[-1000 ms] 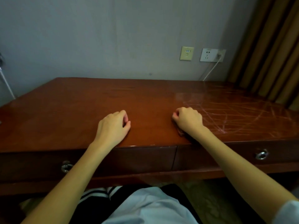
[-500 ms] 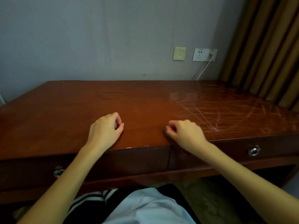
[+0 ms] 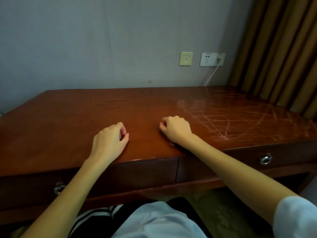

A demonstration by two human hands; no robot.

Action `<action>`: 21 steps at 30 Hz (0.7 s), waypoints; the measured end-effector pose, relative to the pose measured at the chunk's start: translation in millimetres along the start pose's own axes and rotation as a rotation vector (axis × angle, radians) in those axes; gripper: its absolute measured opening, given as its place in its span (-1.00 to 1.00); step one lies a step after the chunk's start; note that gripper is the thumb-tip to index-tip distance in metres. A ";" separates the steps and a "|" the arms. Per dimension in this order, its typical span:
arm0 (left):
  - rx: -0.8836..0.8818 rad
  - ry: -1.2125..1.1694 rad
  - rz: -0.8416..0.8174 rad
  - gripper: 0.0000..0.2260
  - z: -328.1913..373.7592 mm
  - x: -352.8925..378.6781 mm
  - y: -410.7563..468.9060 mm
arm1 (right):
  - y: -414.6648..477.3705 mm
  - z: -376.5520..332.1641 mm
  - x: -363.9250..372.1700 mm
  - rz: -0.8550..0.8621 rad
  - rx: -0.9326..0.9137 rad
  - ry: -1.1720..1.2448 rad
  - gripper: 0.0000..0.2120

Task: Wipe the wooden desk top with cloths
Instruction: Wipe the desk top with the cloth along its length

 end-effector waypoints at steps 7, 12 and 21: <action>0.016 -0.015 0.021 -0.90 -0.7 -1.5 -2.2 | -65.3 34.3 -23.2 -0.053 -0.087 0.072 -0.77; 0.021 -0.011 0.014 -0.91 1.7 -1.1 -1.3 | -6.1 122.3 -25.0 0.013 0.193 -0.057 -0.75; -0.019 -0.050 -0.061 -0.90 -4.0 10.3 5.6 | 40.1 59.9 1.1 0.016 0.149 -0.075 -0.68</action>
Point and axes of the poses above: each hand's wrist, its own y-axis towards the middle knuckle, its own x-axis out of the palm, z = x × y, the point moved 10 cm from there along y, towards the middle knuckle, and after that the axes turned 2 degrees about z, right-handed, at the moved point
